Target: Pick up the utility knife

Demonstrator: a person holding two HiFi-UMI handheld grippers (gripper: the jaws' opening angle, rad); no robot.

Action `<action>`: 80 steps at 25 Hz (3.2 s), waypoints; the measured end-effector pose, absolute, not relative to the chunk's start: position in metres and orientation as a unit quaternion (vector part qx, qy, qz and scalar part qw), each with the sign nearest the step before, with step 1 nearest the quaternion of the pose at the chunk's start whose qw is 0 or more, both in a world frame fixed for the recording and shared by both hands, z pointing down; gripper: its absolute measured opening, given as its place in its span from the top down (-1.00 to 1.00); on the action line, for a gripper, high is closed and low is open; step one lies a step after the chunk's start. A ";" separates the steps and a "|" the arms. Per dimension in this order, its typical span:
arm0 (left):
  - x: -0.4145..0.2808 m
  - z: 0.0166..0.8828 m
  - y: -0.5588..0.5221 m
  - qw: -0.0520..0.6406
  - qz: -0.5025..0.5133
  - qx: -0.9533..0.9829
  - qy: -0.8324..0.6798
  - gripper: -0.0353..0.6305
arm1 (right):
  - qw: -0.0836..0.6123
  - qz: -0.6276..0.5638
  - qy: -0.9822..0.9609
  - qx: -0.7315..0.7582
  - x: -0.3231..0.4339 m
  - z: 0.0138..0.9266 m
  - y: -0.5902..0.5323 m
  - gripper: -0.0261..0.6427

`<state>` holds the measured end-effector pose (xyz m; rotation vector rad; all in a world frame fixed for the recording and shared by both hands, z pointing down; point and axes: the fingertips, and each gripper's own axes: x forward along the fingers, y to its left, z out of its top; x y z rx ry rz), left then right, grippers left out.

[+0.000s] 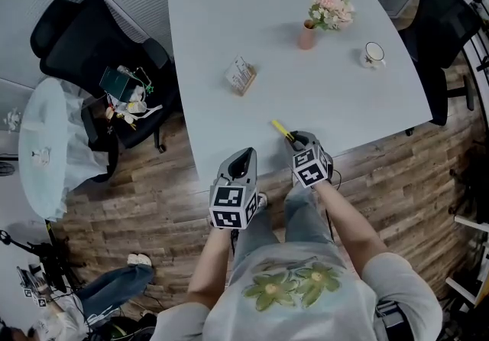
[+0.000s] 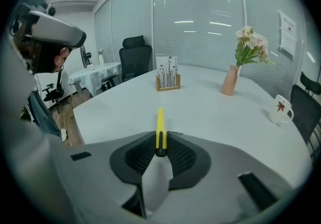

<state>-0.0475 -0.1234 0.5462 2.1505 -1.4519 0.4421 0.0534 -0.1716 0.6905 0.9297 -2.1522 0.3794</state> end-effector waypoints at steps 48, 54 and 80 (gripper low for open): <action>-0.027 0.488 -0.147 0.197 0.132 0.831 -0.504 0.89 | 0.203 0.077 -0.878 0.426 0.053 0.489 -0.169 0.71; -0.018 0.481 -0.142 0.184 0.135 0.838 -0.495 0.89 | 0.176 0.049 -0.879 0.440 0.059 0.462 -0.162 0.71; 0.011 0.450 -0.129 0.152 0.118 0.858 -0.475 0.89 | 0.149 0.026 -0.882 0.446 0.069 0.434 -0.140 0.72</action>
